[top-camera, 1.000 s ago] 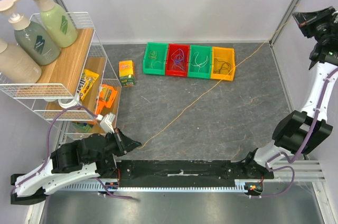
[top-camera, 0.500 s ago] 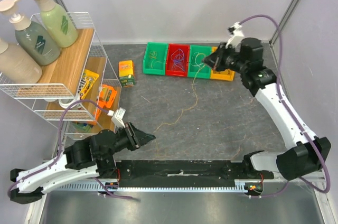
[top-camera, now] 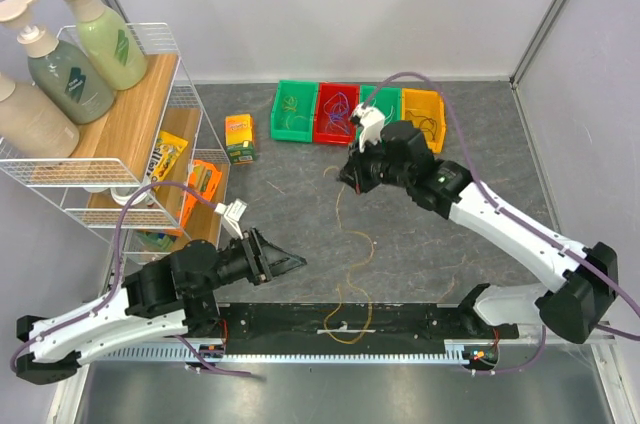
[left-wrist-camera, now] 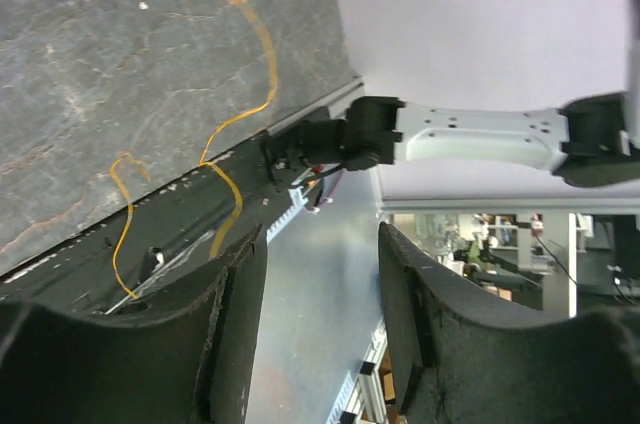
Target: Untangle the cables
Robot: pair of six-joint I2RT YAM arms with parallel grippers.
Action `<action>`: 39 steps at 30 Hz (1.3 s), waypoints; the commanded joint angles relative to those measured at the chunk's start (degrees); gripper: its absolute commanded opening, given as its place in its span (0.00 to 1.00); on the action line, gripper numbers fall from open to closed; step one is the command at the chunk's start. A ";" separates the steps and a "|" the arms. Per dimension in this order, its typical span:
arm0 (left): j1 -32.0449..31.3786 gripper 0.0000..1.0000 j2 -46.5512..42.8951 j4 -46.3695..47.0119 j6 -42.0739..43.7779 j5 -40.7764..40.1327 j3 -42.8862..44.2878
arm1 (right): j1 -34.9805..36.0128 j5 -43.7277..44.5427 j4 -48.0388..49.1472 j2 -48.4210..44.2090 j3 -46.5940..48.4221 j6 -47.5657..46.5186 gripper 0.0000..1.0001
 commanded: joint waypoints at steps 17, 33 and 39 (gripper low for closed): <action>0.05 0.54 -6.65 2.23 0.72 3.36 -2.34 | 0.95 11.66 -8.90 16.15 36.23 -5.54 0.00; -0.04 0.54 -6.21 2.05 1.86 2.56 -1.98 | 0.86 6.03 1.12 18.33 5.99 -3.42 0.01; 0.05 0.54 -5.68 2.14 1.95 3.71 -1.37 | -1.24 8.76 0.33 28.62 13.46 -4.66 0.07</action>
